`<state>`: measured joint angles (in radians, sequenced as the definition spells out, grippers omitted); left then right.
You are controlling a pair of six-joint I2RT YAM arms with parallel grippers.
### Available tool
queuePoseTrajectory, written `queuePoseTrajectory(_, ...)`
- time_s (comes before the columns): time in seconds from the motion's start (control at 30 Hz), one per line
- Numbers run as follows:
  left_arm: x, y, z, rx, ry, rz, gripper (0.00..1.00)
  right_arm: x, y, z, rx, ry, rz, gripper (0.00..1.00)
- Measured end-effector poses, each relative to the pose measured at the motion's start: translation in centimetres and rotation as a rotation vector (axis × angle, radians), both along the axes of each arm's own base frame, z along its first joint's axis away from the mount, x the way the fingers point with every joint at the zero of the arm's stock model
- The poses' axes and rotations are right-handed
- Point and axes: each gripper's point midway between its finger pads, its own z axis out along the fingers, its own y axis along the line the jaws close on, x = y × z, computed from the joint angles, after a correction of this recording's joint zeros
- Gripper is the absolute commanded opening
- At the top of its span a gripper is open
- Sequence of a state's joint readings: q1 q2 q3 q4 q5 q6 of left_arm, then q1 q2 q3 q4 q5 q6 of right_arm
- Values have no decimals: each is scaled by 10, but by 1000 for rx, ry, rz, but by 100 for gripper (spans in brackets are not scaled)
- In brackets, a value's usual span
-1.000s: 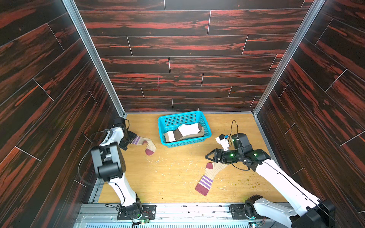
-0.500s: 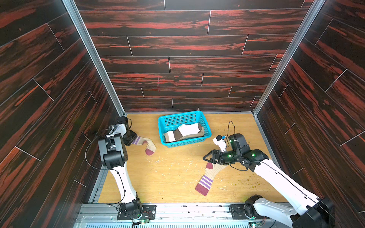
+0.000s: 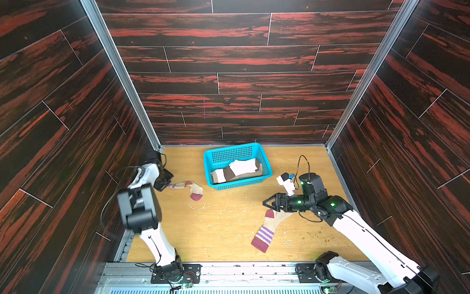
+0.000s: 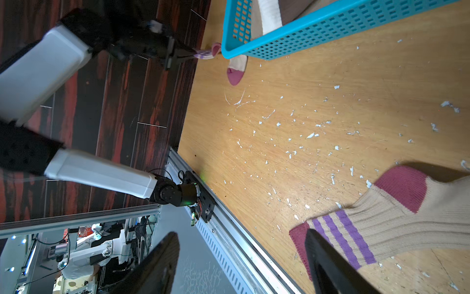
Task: Place the socks together as a pair
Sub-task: Pick up the sock at the center of the board, then flatten out the sock at the center of the board.
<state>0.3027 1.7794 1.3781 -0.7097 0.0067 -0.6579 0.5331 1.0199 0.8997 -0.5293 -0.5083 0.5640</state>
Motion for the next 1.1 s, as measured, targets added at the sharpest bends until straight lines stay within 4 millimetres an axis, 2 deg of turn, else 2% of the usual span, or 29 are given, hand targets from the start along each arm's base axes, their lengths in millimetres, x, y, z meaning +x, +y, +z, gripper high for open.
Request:
queuePoseTrajectory(0.07, -13, -9, 41, 30, -96, -14, 4, -2, -1, 1, 3, -6, 0, 81)
queuePoseTrajectory(0.17, -33, -27, 92, 59, -221, -40, 4, -4, -2, 0, 5, -7, 2, 81)
queuePoseTrajectory(0.27, -53, -55, 119, 28, -308, -73, 4, -5, -1, -3, 3, -4, 5, 81)
queuePoseTrajectory(0.5, -101, -128, 136, -164, -399, -109, 4, -5, 0, -2, 6, -16, 16, 81)
queuePoseTrajectory(0.73, -130, -211, 169, -363, -499, -190, 4, -5, -4, -7, -22, -38, 14, 81)
queuePoseTrajectory(0.93, -131, -277, 184, -475, -542, -245, 3, -6, -12, -8, -54, -65, -11, 81)
queuePoseTrajectory(1.0, -124, -300, 183, -507, -547, -247, 3, -6, -15, -10, -68, -67, -16, 81)
queuePoseTrajectory(1.1, -115, -323, 176, -529, -543, -233, 3, -6, -18, -15, -92, -65, -23, 81)
